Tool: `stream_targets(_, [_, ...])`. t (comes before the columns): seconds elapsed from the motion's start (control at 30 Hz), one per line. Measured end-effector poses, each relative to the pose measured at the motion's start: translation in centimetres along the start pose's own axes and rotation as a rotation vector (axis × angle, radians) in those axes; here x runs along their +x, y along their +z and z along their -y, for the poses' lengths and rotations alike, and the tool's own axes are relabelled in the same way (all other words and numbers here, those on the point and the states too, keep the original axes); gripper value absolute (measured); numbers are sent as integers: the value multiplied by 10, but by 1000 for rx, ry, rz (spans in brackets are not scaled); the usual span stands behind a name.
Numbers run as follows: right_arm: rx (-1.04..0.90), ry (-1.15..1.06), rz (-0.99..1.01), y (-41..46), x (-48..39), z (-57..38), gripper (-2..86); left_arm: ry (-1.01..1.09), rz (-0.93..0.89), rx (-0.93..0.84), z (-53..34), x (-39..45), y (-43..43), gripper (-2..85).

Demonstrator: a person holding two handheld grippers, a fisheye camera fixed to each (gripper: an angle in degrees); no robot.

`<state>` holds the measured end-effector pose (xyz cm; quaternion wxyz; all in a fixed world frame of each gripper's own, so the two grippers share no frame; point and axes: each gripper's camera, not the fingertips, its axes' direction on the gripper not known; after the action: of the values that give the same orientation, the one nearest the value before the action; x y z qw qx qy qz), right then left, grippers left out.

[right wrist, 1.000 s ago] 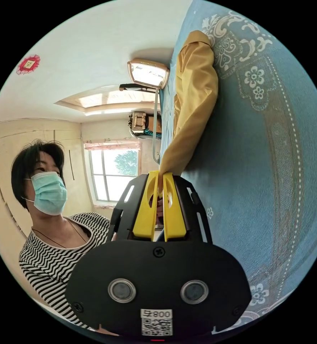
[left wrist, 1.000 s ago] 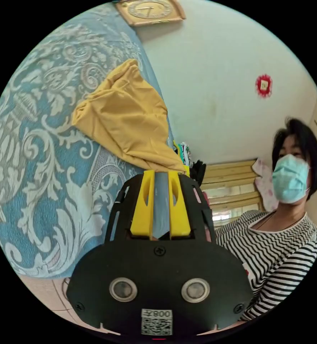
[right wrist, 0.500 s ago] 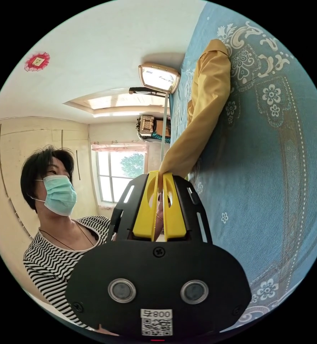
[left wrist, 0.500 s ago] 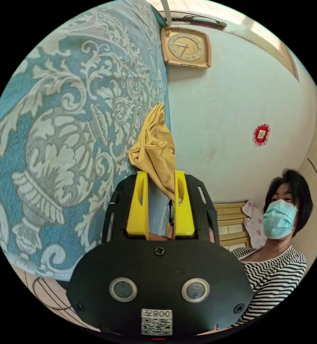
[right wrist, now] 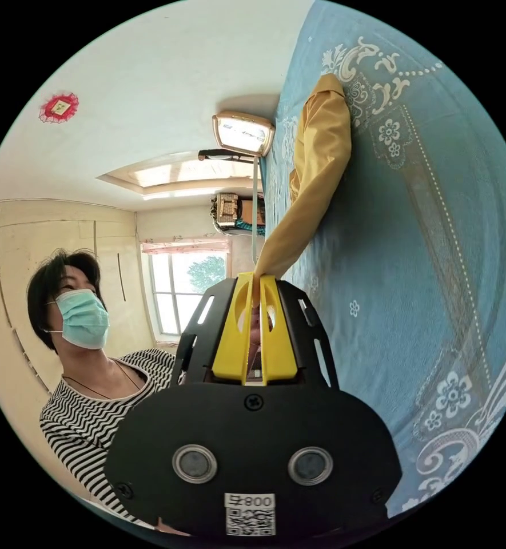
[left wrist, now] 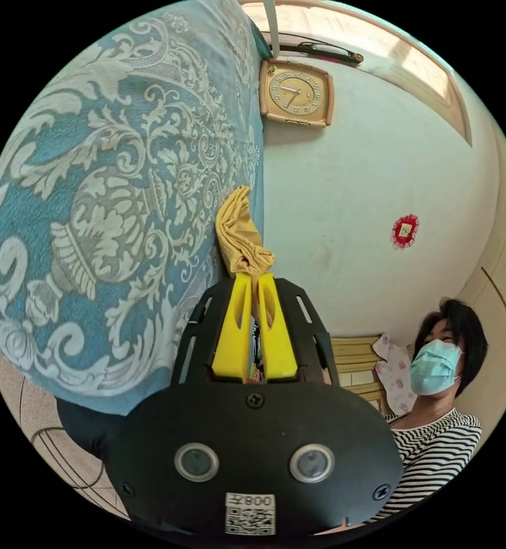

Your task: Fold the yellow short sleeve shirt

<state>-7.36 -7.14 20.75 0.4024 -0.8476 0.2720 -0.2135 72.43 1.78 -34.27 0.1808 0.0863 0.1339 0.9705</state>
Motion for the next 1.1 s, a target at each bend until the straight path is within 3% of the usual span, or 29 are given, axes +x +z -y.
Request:
stream_targets(0.67, [142,-109,-97,-87,-168,-284,17,275,-54,-268,-171,132,-89,22])
stream_targets(1.1, [231,-65,-99,-134,-160,-404,20,282,-6,-353,-267,132,-108,20])
